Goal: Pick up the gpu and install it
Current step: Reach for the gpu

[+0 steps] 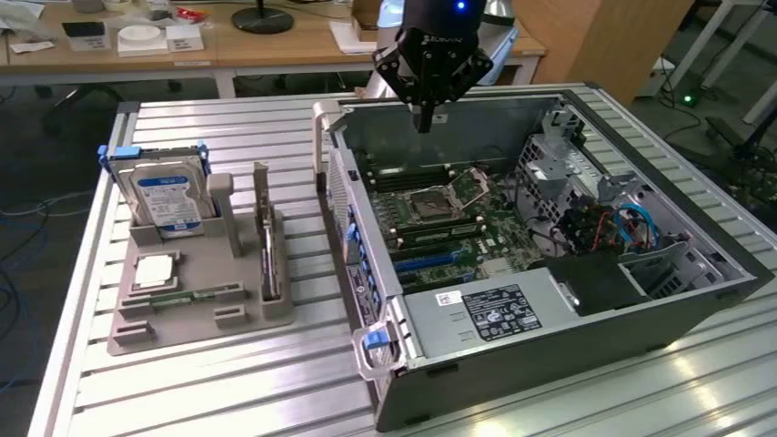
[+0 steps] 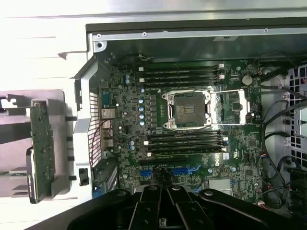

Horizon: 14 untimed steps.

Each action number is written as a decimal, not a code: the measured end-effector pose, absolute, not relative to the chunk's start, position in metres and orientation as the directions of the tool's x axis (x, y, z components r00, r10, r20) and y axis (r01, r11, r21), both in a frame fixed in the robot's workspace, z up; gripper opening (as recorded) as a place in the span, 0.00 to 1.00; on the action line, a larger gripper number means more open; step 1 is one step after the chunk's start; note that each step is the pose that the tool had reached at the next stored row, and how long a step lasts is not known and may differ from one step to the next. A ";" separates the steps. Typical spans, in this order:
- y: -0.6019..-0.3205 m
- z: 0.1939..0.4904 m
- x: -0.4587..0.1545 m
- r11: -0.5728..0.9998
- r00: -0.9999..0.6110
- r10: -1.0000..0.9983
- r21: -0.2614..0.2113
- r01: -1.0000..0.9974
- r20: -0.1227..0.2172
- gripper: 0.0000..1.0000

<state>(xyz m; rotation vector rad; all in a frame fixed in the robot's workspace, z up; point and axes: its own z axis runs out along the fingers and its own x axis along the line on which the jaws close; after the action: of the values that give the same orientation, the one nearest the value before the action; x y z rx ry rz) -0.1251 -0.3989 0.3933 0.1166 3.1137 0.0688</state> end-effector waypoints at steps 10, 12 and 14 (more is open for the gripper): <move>-0.399 0.393 -0.131 0.996 -0.997 0.075 0.045 0.074 -0.023 0.11; -0.399 0.393 -0.132 0.996 -0.997 0.075 0.045 0.074 -0.023 0.11; -0.399 0.393 -0.133 0.996 -0.997 0.075 0.045 0.074 -0.023 0.11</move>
<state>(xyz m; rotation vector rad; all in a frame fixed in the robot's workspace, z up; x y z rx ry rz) -0.1334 -0.3988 0.3933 0.1165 3.1137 0.0689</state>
